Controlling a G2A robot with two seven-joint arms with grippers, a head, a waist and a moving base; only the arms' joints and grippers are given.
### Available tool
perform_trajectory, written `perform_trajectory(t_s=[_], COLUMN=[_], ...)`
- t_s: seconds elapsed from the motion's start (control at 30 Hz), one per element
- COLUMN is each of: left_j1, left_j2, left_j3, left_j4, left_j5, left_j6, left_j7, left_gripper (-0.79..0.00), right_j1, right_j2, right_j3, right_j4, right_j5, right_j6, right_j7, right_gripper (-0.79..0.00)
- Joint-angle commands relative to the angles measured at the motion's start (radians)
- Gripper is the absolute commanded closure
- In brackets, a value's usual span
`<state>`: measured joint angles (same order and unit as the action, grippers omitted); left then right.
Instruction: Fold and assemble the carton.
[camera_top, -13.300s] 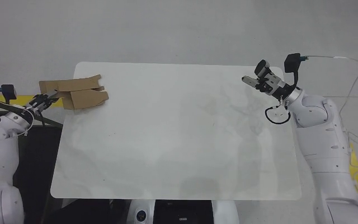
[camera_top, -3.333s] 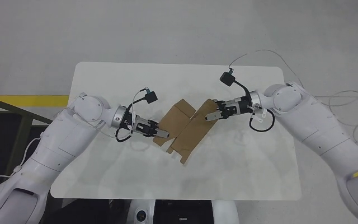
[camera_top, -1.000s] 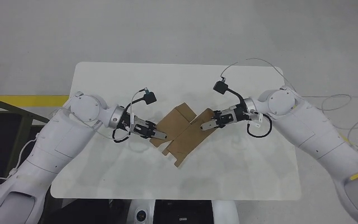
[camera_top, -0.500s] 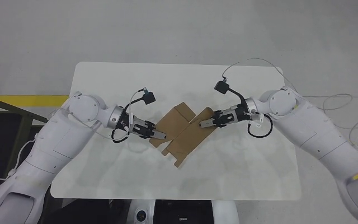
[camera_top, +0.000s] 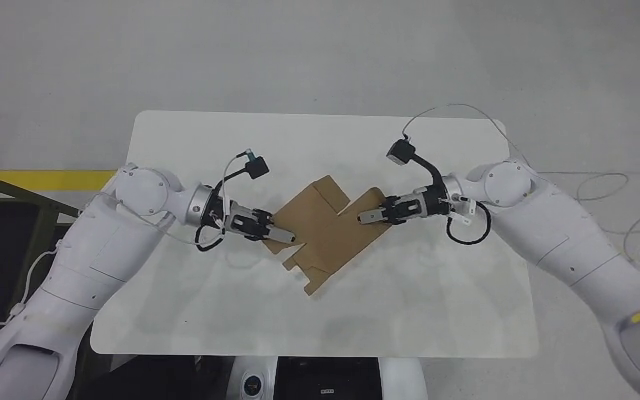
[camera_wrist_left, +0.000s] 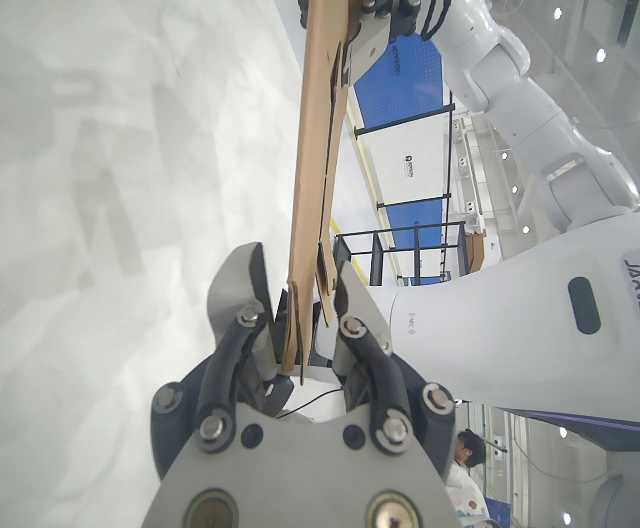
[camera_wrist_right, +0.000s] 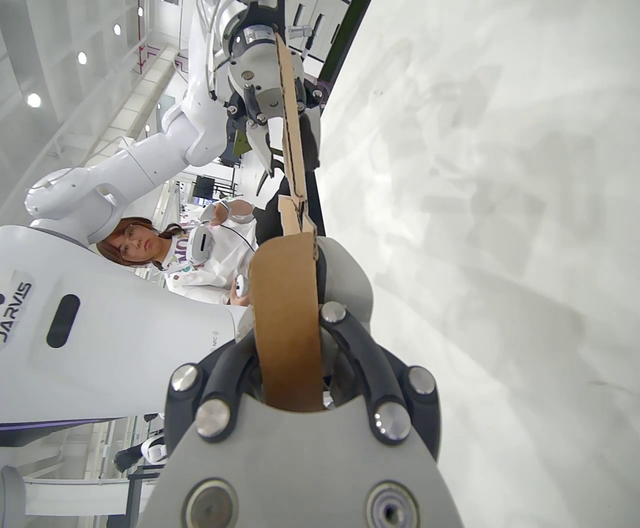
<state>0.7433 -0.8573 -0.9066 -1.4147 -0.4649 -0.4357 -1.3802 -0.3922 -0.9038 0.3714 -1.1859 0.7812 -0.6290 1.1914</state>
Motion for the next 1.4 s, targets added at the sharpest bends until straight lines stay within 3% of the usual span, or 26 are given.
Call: perform_trajectory(t_s=[0.0, 0.37, 0.67, 1.0, 1.37], left_j1=[0.005, 0.075, 0.092, 0.065, 0.090], left_j2=[0.001, 0.009, -0.009, -0.035, -0.028], left_j3=[-0.014, -0.097, -0.088, -0.066, -0.140], left_j4=[0.007, 0.002, 0.009, 0.050, 0.017], left_j5=[-0.010, -0.100, -0.161, -0.196, -0.213], left_j6=[-0.005, 0.008, 0.052, 0.058, 0.057], left_j7=[0.016, 0.141, 0.202, 0.204, 0.164], left_gripper=[-0.785, -0.785, -0.785, -0.785, -0.785], right_j1=[-0.006, -0.055, -0.092, -0.149, -0.193], right_j2=[-0.001, -0.018, -0.028, -0.025, -0.025], right_j3=[0.007, 0.076, 0.127, 0.190, 0.246], right_j4=[0.005, 0.065, 0.045, -0.002, -0.029], right_j5=[0.020, 0.130, 0.060, -0.018, -0.111], right_j6=[0.009, 0.063, 0.135, 0.177, 0.235], right_j7=[0.009, 0.057, -0.073, -0.150, -0.199], right_gripper=[0.000, 0.000, 0.000, 0.000, 0.000])
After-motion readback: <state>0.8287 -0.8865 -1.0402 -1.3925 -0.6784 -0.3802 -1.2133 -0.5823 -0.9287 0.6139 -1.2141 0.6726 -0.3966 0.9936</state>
